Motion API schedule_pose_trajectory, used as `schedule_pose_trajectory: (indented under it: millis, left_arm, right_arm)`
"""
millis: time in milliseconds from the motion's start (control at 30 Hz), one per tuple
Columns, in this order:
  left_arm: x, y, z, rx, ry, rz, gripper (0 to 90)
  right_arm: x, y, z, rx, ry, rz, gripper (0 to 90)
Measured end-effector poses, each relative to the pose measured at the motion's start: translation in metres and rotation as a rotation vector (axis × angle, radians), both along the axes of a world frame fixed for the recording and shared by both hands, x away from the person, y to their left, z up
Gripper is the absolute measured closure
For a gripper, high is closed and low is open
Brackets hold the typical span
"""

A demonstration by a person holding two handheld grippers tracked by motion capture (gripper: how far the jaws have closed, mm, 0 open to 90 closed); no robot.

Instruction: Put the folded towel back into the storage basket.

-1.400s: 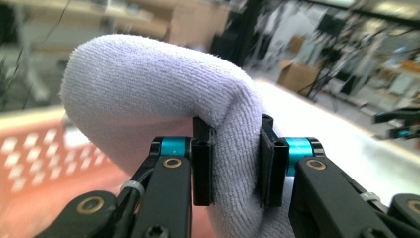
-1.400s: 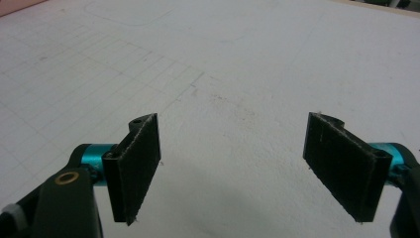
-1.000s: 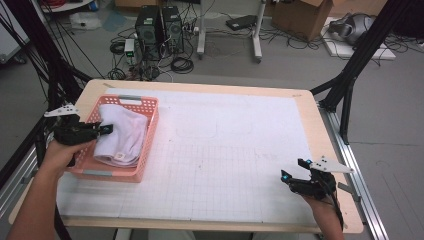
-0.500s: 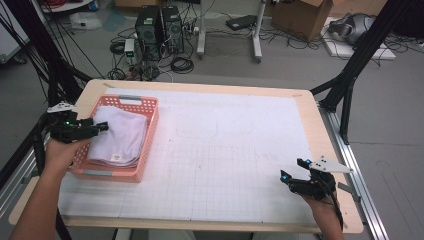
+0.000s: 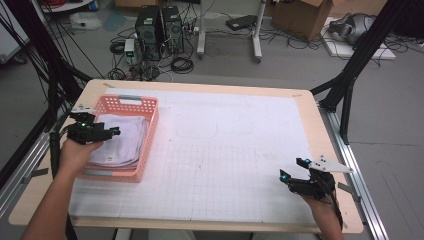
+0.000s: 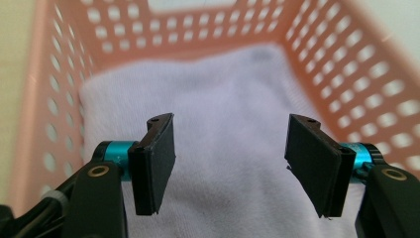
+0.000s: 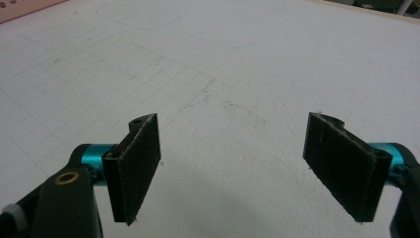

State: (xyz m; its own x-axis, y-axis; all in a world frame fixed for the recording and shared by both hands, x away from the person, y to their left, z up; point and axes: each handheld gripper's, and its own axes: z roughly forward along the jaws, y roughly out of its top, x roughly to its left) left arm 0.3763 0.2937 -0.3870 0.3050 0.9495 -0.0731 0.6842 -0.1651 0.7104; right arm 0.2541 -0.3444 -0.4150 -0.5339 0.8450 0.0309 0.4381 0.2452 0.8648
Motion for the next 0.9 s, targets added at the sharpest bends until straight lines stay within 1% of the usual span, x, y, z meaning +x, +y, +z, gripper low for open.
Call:
schedule_pose_trajectory:
  millis: [67, 100, 167, 200, 233, 267, 333, 367, 400, 433, 467, 500, 533, 567, 600, 633, 667, 800, 867, 900]
  left_arm:
    - [0.005, -0.006, -0.007, 0.026, 0.051, -0.004, 37.5]
    - [0.008, -0.010, -0.011, 0.051, 0.082, -0.006, 37.0]
    - [0.012, -0.015, -0.018, 0.072, 0.107, -0.004, 36.4]
    - [0.013, -0.017, -0.019, 0.071, 0.114, -0.005, 35.8]
    - [0.014, -0.019, -0.023, 0.061, 0.116, 0.003, 35.1]
    - [0.015, -0.020, -0.024, 0.059, 0.118, 0.003, 33.8]
    - [0.016, -0.023, -0.025, 0.051, 0.114, -0.006, 33.3]
    - [0.016, -0.023, -0.025, 0.021, 0.107, -0.011, 33.2]
    - [0.016, -0.022, -0.024, 0.005, 0.108, -0.014, 33.0]
    - [0.016, -0.021, -0.023, -0.020, 0.095, -0.013, 33.2]
    - [0.014, -0.020, -0.021, -0.038, 0.071, -0.004, 34.2]
    - [0.012, -0.018, -0.017, -0.071, 0.031, -0.002, 37.0]
    - [0.009, -0.017, -0.014, -0.112, -0.008, -0.001, 37.8]
    - [0.007, -0.017, -0.012, -0.140, -0.038, -0.001, 37.3]
    - [0.003, -0.016, -0.007, -0.169, -0.092, -0.011, 36.5]
    - [0.000, -0.017, -0.004, -0.186, -0.128, -0.017, 35.5]
    - [-0.006, -0.017, 0.000, -0.217, -0.189, -0.029, 34.2]
    - [-0.025, -0.022, 0.014, -0.289, -0.356, -0.059, 26.3]
    - [-0.035, -0.028, 0.019, -0.313, -0.421, -0.089, 20.0]
    - [-0.039, -0.031, 0.022, -0.312, -0.449, -0.105, 19.7]
  right_arm:
    - [0.000, 0.000, 0.000, 0.001, 0.002, 0.000, 21.3]
    - [0.000, 0.000, 0.000, -0.001, -0.005, 0.005, 21.3]
    - [0.000, 0.000, 0.000, 0.002, -0.004, 0.005, 21.3]
    - [0.000, 0.000, 0.000, 0.001, -0.003, 0.006, 21.3]
    - [0.000, 0.000, 0.000, 0.002, -0.003, 0.006, 21.3]
    - [0.001, 0.000, 0.000, 0.001, -0.003, 0.007, 21.3]
    - [0.000, 0.001, 0.000, 0.003, 0.001, 0.007, 21.3]
    - [0.001, 0.001, 0.000, 0.000, -0.001, 0.009, 21.3]
    - [0.001, 0.001, -0.001, 0.000, 0.000, 0.011, 21.3]
    - [0.001, 0.001, -0.001, 0.000, 0.001, 0.012, 21.3]
    - [0.002, 0.001, -0.001, -0.002, 0.003, 0.013, 21.3]
    - [0.002, 0.001, -0.001, -0.003, 0.000, 0.015, 21.3]
    - [0.001, 0.002, -0.001, 0.000, 0.002, 0.012, 21.3]
    - [0.001, 0.001, 0.000, -0.001, -0.001, 0.012, 21.3]
    - [0.001, 0.001, 0.000, 0.001, -0.002, 0.010, 21.3]
    - [0.001, 0.001, 0.000, 0.002, -0.007, 0.009, 21.3]
    - [0.001, 0.000, 0.001, 0.008, -0.003, 0.006, 21.3]
    - [0.001, 0.000, 0.001, -0.001, -0.014, 0.003, 21.3]
    - [0.001, 0.000, 0.001, -0.008, -0.020, -0.003, 21.3]
    - [0.000, 0.000, 0.001, -0.010, -0.021, -0.006, 21.3]
